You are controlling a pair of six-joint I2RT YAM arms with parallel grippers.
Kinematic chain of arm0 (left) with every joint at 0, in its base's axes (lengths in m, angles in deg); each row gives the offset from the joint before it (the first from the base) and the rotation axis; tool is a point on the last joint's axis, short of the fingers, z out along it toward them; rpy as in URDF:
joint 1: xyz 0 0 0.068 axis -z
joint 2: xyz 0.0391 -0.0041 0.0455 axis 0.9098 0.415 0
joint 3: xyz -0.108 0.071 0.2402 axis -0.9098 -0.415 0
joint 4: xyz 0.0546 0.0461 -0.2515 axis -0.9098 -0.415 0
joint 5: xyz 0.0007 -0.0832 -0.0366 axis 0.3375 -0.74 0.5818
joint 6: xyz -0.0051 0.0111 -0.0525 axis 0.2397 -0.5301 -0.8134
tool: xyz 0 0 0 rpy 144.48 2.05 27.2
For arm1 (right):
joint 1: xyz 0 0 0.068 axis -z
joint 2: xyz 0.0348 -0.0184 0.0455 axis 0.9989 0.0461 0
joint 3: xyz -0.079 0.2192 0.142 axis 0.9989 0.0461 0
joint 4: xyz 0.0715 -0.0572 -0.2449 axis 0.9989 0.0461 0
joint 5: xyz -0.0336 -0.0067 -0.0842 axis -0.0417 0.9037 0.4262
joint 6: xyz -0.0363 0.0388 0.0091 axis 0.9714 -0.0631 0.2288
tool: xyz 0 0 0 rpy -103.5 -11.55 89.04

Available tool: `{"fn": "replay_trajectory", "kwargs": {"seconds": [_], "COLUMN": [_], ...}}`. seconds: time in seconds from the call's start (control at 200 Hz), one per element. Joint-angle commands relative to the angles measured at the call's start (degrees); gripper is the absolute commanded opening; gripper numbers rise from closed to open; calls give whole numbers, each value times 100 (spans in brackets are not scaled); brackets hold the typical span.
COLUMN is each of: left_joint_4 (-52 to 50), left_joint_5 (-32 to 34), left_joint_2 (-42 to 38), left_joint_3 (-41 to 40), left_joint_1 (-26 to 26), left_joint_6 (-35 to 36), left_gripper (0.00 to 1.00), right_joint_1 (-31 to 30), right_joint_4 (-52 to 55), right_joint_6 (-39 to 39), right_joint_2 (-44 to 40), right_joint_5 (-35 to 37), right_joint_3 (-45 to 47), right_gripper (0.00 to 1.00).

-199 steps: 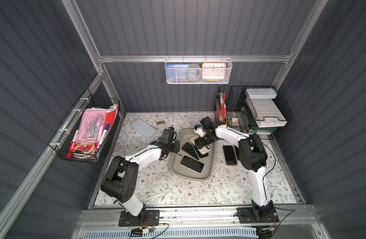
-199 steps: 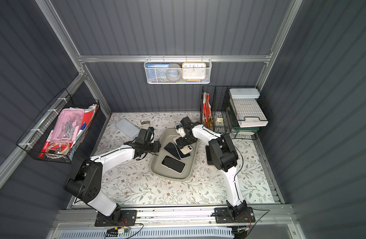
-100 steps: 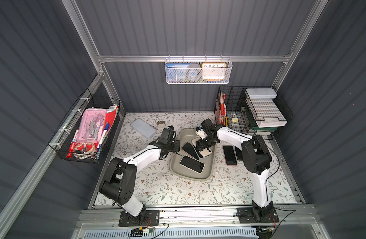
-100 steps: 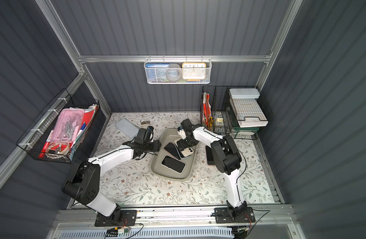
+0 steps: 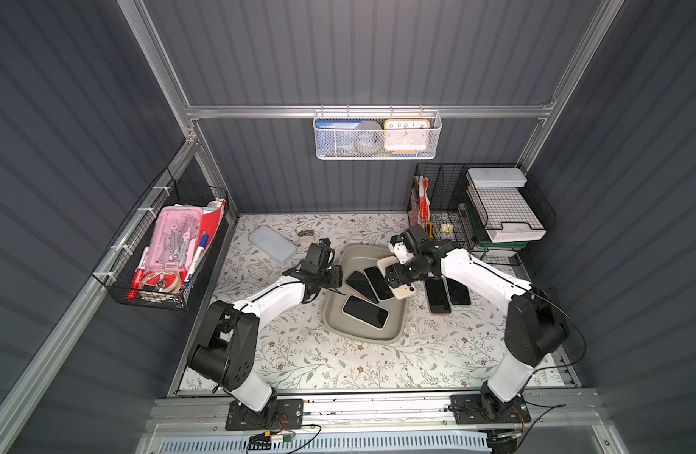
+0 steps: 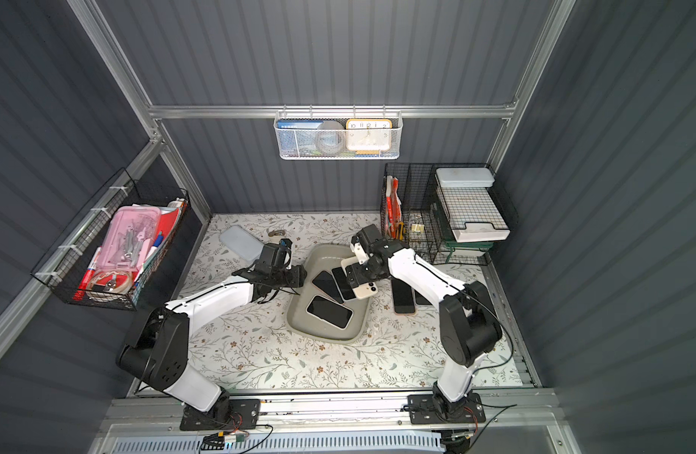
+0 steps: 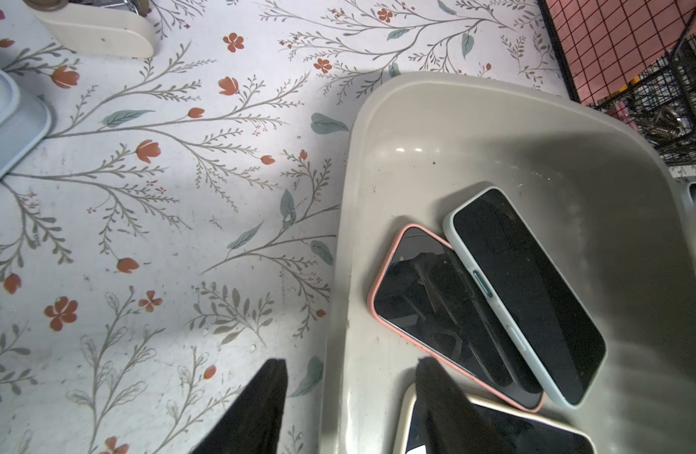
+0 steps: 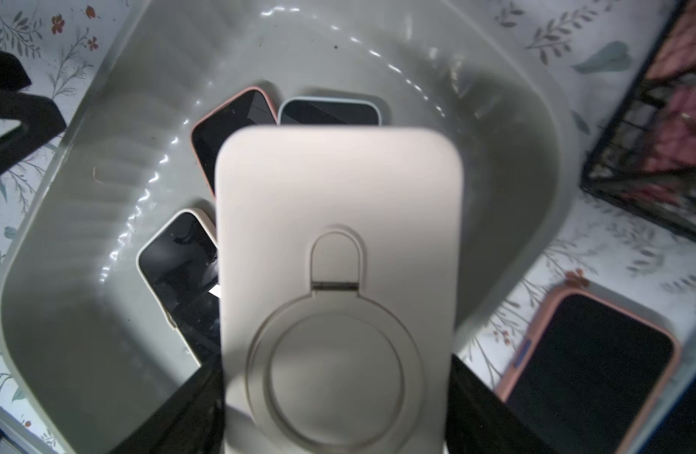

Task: Take the phone out of the storage box
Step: Pick up the phone from the storage box, then place the phone at the center of the board.

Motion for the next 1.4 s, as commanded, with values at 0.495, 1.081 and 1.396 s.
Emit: {"fn": "replay_trajectory", "kwargs": {"seconds": [0.495, 1.081, 1.396], "left_joint_4": [202, 352, 410], "left_joint_5": [29, -174, -267], "left_joint_2": [-419, -318, -252], "left_joint_3": [-11, -59, -62], "left_joint_1": [31, 25, 31], "left_joint_6": [191, 271, 272], "left_gripper": [59, 59, 59], "right_joint_1": [2473, 4290, 4442], "right_joint_4": [572, -78, -609], "right_joint_6": [211, 2044, 2332], "right_joint_2": [-1662, -107, 247], "right_joint_5": [541, 77, -181], "right_joint_3": [1914, 1343, 1331], "right_gripper": [70, 67, 66]}}
